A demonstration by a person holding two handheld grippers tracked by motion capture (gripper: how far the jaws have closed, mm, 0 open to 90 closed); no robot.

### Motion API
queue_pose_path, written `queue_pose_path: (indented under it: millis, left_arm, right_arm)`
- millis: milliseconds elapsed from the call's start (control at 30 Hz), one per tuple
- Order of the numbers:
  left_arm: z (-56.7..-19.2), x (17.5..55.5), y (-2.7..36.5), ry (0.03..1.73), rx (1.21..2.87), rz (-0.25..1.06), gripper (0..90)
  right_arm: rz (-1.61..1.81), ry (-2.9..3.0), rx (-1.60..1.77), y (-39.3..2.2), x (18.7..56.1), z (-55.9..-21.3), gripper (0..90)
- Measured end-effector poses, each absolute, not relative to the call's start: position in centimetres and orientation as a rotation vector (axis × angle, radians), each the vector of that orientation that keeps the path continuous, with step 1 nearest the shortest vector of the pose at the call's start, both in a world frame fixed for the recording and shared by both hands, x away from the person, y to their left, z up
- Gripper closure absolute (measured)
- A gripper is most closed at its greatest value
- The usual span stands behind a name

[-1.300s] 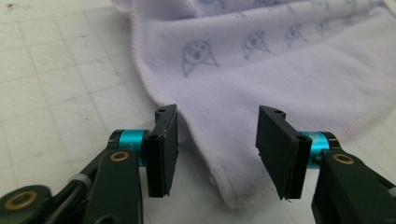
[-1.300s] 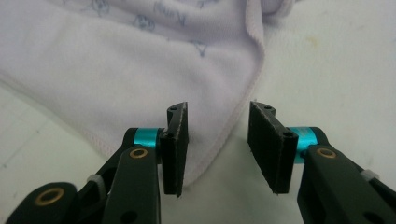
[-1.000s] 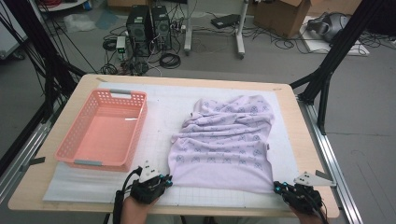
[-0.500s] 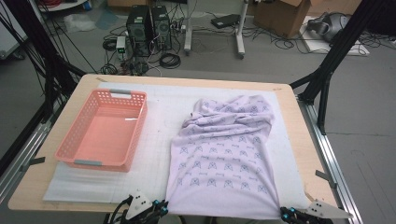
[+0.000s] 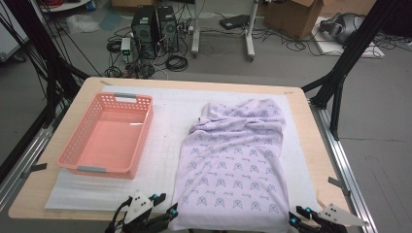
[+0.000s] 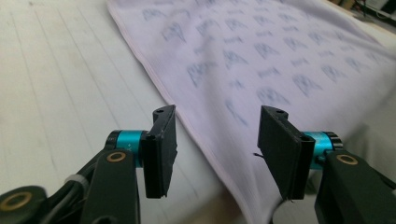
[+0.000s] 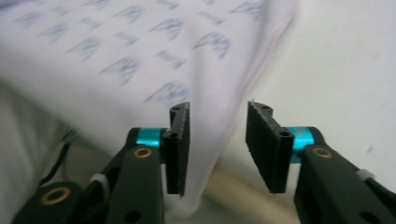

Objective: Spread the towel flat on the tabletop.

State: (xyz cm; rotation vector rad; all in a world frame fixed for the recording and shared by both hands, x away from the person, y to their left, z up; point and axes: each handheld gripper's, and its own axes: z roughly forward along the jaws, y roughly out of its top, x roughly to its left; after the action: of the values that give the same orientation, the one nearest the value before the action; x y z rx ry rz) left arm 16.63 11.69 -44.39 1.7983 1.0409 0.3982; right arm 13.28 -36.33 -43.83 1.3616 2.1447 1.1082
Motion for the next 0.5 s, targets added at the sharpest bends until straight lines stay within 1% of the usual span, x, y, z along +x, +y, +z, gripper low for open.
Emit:
queue_pose_path:
  millis: [33,167,267,300,367,400,433,467,500]
  left_arm:
    - [-44.5,17.4,11.5,1.055,1.800,0.396,45.2]
    - [-45.1,19.8,10.4,1.091,1.832,0.381,45.2]
    - [-45.7,20.8,9.7,1.108,1.864,0.363,46.1]
    - [-45.8,20.8,9.5,1.095,1.868,0.384,46.3]
    - [-45.9,20.5,9.2,1.074,1.905,0.464,52.6]
    - [-46.0,20.3,9.1,1.060,1.906,0.501,58.8]
    - [-46.0,20.2,9.3,1.055,1.900,0.489,65.6]
    - [-46.0,20.2,9.4,1.051,1.901,0.462,74.0]
    - [-45.9,20.1,9.4,1.043,1.906,0.453,85.3]
  right_arm:
    - [1.096,2.128,1.377,-36.3,13.9,-43.9,56.6]
    - [1.069,2.108,1.358,-35.7,16.2,-44.0,56.8]
    - [1.068,2.121,1.364,-35.3,17.8,-44.0,57.3]
    - [1.056,2.128,1.361,-35.1,18.2,-44.1,57.5]
    - [1.032,2.147,1.365,-34.7,18.9,-44.3,58.9]
    - [1.023,2.158,1.374,-34.6,19.1,-44.6,62.1]
    - [1.016,2.169,1.370,-34.5,19.3,-44.8,64.3]
    - [1.017,2.158,1.364,-34.5,19.2,-44.8,69.0]
    - [1.032,2.159,1.375,-34.5,19.1,-44.8,77.4]
